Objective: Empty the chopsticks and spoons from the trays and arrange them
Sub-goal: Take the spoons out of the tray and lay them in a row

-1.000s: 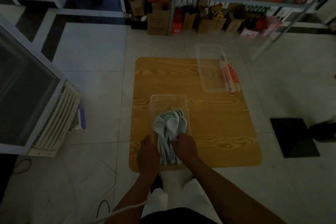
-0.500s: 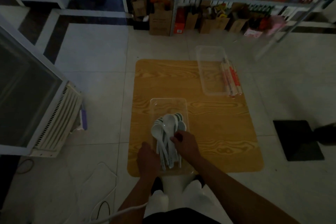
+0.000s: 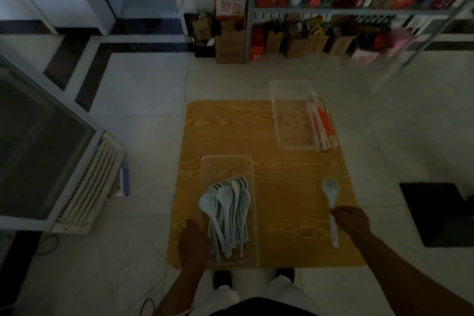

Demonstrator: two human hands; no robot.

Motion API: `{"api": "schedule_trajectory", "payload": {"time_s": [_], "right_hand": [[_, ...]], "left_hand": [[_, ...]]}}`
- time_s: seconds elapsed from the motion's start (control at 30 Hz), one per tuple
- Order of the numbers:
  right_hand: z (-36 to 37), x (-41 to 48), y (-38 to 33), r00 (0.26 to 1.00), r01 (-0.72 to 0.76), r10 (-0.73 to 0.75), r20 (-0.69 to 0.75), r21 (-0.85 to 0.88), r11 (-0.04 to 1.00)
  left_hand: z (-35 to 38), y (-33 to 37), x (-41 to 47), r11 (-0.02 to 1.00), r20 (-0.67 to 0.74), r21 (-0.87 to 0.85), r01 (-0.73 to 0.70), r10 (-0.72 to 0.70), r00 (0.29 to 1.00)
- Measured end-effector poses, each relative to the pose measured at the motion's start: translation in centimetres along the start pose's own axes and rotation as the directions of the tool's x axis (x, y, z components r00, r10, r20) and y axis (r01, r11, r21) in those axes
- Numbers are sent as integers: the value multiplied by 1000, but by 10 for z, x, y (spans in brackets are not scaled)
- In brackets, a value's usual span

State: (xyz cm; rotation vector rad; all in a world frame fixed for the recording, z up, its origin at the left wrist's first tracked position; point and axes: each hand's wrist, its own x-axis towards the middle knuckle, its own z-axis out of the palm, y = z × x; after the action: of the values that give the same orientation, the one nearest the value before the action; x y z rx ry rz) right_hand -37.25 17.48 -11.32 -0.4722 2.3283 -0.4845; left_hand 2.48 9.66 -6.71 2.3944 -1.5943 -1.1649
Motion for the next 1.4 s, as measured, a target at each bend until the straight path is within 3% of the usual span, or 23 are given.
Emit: {"api": "schedule_trajectory", "payload": {"time_s": [0.17,0.43,0.63,0.8,1.07,1.2,1.3,1.4], "right_hand": [[-3,28,-2,999,-22,20,38,35,999],[-26,60,-9,999,13,-8,38,-128,992],[-38,74,-13,997,-65,59,-49,-125,990],[-40,87,-9,995,-98,94,-33,-149,984],[-45,65,-25,994,-92,78,-71,-227,970],[-12,22,-62,973,88,-135,-187,-241,967],[36,-36,-95,926,359,-376,-30,-235,903],[85,-102,-118,837,547,-523,164,-181,818]], "left_hand": [[3,6,-2,998,-27,46,37,-36,999],[6,13,1,992,-50,48,116,-113,992],[7,15,0,988,-63,79,136,-131,989],[11,12,7,980,-77,111,168,-160,984],[7,15,0,989,-46,93,115,-111,993],[4,15,-2,993,-31,91,72,-70,997],[2,14,-3,995,-12,89,46,-45,999],[-1,11,-3,998,15,57,33,-34,999]]}}
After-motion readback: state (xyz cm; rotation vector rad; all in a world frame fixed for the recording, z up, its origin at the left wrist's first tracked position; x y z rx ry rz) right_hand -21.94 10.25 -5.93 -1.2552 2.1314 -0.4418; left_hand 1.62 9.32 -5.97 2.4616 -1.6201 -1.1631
